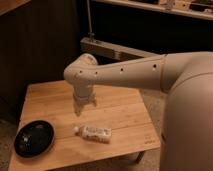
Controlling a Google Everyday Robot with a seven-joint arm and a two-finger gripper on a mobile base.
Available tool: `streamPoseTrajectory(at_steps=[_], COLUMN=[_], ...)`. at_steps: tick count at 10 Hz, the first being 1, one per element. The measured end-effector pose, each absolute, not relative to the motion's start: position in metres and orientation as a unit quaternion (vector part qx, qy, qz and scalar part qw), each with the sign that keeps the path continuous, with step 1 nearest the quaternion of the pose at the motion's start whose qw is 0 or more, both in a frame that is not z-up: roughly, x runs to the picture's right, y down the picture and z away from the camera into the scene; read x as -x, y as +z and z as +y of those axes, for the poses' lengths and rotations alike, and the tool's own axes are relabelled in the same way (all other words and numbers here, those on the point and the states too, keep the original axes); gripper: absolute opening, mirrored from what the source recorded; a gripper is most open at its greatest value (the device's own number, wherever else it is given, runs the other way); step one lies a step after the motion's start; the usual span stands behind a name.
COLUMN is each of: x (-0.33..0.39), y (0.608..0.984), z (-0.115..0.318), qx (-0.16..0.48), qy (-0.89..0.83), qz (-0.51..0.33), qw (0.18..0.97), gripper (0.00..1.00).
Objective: Place the bottle in the ceramic bowl
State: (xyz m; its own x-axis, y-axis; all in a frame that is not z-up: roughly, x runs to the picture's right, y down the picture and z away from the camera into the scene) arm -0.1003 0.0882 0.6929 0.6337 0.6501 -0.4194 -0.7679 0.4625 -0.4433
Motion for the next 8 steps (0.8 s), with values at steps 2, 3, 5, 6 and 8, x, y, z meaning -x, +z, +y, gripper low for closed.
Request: streamPoseTrajectory(at_steps=[2, 3, 5, 6, 8], x=[0.097, 0.098, 0.101, 0.1, 0.1], y=[0.691, 0.69, 0.688, 0.686, 0.676], z=[0.087, 0.086, 0.087, 0.091, 0.116], qx=[0.311, 0.312, 0.31, 0.313, 0.329], qy=[0.384, 0.372, 0.369, 0.362, 0.327], qz=[0.074, 0.066, 0.059, 0.048, 0.017], qw=[0.866, 0.872, 0.874, 0.877, 0.886], gripper=[0.65, 0.65, 0.65, 0.65, 0.65])
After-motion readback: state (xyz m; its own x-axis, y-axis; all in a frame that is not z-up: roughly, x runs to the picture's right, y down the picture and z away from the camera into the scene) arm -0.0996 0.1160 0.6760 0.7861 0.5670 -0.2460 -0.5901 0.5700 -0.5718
